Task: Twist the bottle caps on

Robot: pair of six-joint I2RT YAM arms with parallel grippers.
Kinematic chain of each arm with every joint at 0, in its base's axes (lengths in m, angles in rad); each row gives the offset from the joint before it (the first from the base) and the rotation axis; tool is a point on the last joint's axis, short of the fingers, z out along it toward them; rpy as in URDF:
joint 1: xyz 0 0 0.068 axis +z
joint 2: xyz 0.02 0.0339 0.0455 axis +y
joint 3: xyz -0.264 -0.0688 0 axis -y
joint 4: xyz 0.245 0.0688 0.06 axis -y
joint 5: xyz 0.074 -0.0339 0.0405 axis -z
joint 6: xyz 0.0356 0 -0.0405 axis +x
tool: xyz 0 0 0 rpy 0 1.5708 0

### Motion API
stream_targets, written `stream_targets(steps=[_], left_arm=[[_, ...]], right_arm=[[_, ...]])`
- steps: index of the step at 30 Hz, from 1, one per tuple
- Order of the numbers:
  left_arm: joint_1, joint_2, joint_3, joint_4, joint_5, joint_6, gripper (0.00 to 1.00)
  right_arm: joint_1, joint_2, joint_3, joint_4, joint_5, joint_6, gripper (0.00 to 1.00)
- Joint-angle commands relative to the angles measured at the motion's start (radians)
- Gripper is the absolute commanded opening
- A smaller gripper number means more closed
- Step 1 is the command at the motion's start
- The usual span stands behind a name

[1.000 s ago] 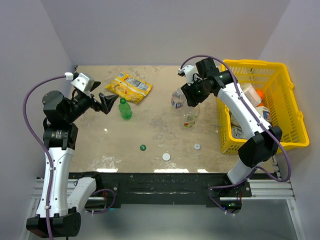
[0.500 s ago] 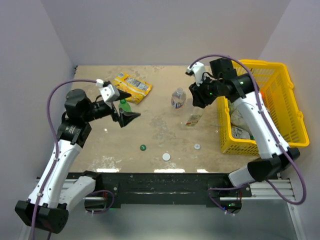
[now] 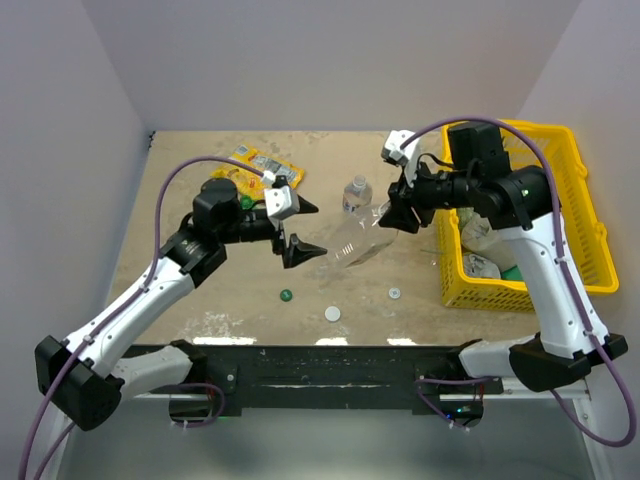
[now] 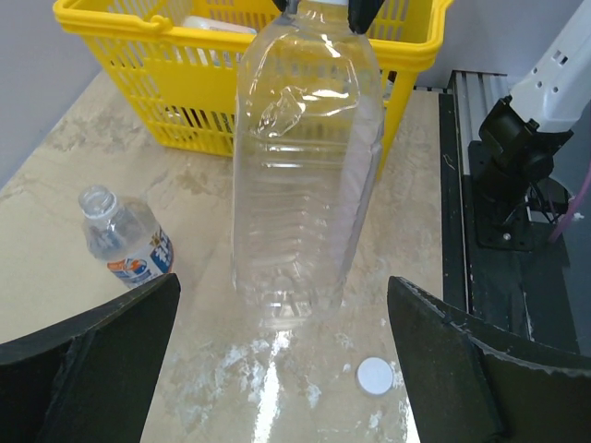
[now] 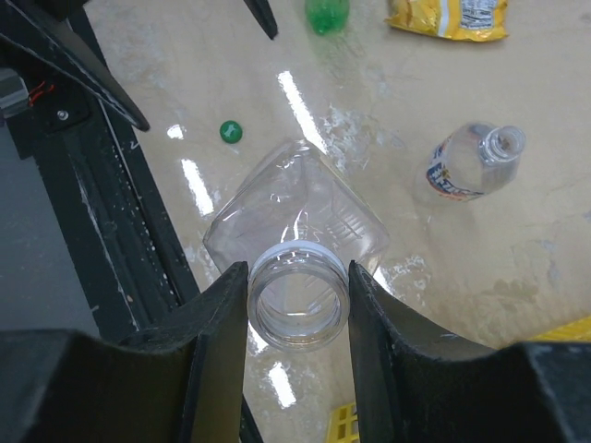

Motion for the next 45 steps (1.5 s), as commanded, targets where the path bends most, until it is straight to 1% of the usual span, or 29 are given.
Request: stream_targets(steps=[1,4,7,11,15,20,23,27,31,33,34,37,41,45], left_arm=[[-0.074,0.069,0.056,0.101,-0.081,-0.006,1.0],[-0.144,0.113,0.092,0.105,-0.117,-0.009,1.0],[-0.187,0.147,0.122,0.117,-0.151,-0.023,1.0],[-0.206,0.184,0.153,0.116,-0.183,-0.027,1.0],[-0.218,0.204,0.164,0.116,-0.192,-0.049,1.0],[-0.224,0.19,0.13,0.101,-0.275,-0.021,1.0],[-0.222,0.163,0.086,0.11,-0.298,-0.009,1.0],[-0.222,0.155,0.061,0.14,-0.292,-0.009,0.98],[-0.222,0.144,0.035,0.163,-0.287,0.006,0.91],[-0.222,0.14,0.02,0.192,-0.283,-0.003,0.93],[-0.224,0.132,0.014,0.209,-0.281,-0.023,0.97],[-0.222,0.141,0.012,0.234,-0.234,-0.041,0.99],[-0.222,0.16,0.004,0.243,-0.18,-0.06,0.99],[-0.222,0.15,-0.016,0.24,-0.198,-0.07,0.93]], right_arm=[[0.022,-0.014,0.034,-0.004,-0.056,-0.009,0.0],[0.038,-0.015,0.029,0.028,-0.062,0.01,0.0],[0.067,-0.012,0.028,0.068,-0.039,0.041,0.0],[0.094,-0.018,0.012,0.124,0.025,0.093,0.0],[0.094,-0.034,-0.02,0.191,0.085,0.148,0.0],[0.094,-0.041,-0.018,0.214,0.099,0.201,0.0],[0.094,-0.045,-0.02,0.226,0.084,0.213,0.0],[0.093,-0.045,-0.041,0.24,0.047,0.228,0.0],[0.093,-0.046,-0.054,0.242,0.021,0.241,0.0],[0.093,-0.048,-0.063,0.246,0.006,0.247,0.0],[0.094,-0.048,-0.067,0.248,-0.011,0.251,0.0],[0.093,-0.048,-0.078,0.259,-0.039,0.256,0.0],[0.094,-0.038,-0.075,0.268,-0.046,0.268,0.0],[0.094,-0.034,-0.072,0.269,-0.03,0.265,0.0]])
